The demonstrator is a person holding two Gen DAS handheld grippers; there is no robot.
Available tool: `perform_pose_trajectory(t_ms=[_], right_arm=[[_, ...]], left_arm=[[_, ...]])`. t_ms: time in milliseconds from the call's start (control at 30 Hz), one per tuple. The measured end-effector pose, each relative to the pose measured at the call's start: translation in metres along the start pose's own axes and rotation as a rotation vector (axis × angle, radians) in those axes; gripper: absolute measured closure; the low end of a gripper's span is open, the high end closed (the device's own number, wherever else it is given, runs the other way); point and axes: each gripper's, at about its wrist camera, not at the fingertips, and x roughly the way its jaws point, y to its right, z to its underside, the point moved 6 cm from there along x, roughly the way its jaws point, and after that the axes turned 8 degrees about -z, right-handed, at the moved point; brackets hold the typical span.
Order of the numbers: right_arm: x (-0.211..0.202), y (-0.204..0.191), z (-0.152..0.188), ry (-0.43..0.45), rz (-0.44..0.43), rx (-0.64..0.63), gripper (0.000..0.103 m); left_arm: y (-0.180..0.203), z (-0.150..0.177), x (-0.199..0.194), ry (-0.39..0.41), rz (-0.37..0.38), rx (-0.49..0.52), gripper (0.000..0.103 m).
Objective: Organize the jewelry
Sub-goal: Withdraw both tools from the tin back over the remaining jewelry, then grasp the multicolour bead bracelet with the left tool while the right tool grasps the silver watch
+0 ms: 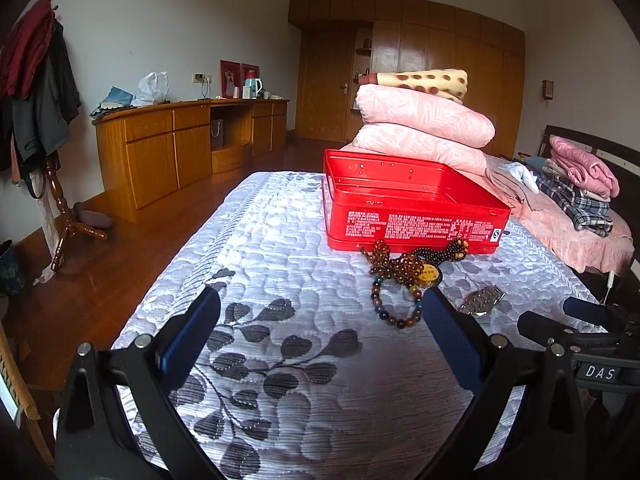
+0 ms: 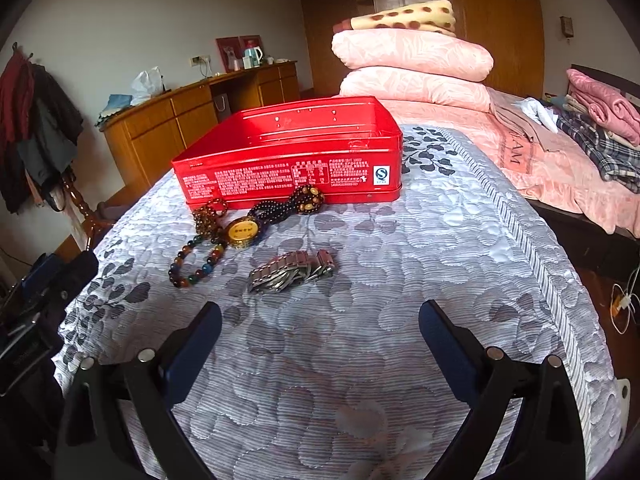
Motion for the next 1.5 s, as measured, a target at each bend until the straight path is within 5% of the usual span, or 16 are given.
perform_pose_trajectory(t_ms=[767,1233,1300,1500], right_arm=[[0.043,-0.021,-0.017,-0.078,0.081,0.061,0.006],[0.068,-0.016,-0.013,-0.193,0.132,0.097,0.008],[0.069,-0.015,-0.014,-0.199,0.136,0.09,0.01],[0.064,-0.006,-0.018,-0.186,0.136,0.062,0.043]], left_arm=[[-0.014,-0.008,0.006,0.016,-0.021,0.012,0.005],[-0.01,-0.005,0.022,-0.064,0.023,0.013,0.005],[-0.007,-0.005,0.024,-0.076,0.013,0.031,0.005],[-0.001,-0.003,0.027,-0.087,-0.012,0.071,0.005]])
